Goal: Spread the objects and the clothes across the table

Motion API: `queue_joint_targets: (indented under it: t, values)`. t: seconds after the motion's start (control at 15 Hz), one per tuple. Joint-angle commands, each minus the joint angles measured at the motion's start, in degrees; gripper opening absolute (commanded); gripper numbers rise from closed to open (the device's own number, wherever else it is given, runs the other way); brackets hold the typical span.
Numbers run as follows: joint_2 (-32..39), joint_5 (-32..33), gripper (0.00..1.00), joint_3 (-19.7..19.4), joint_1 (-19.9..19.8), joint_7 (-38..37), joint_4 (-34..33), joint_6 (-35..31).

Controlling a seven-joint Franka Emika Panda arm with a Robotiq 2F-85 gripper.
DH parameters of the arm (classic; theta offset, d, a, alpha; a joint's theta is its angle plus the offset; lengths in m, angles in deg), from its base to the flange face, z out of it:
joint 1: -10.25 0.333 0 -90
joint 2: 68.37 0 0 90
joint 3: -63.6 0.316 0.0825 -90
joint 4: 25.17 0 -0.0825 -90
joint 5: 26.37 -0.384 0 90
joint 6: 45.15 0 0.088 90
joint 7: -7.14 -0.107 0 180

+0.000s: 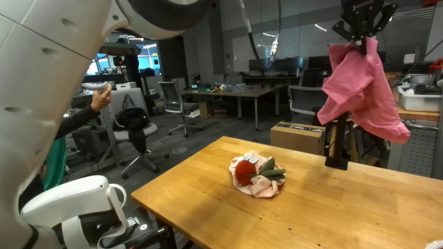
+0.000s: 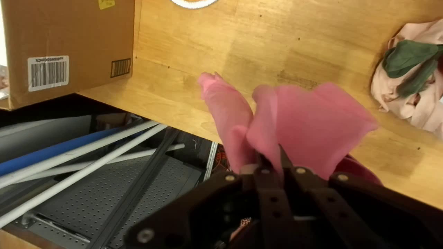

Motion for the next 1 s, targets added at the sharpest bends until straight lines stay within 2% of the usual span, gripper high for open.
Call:
queue_joint_targets:
  t: [0.0,0.47,0.93]
  values:
    - [3.9,-1.2,0.01,0.7,-0.7,1.4,-4.8,-3.5]
    - [8.5,-0.8,0.01,0.5,-1.0,1.2,-6.0,-8.3]
    - [11.1,-0.1,0.01,-0.1,-1.5,0.9,-7.1,-9.6]
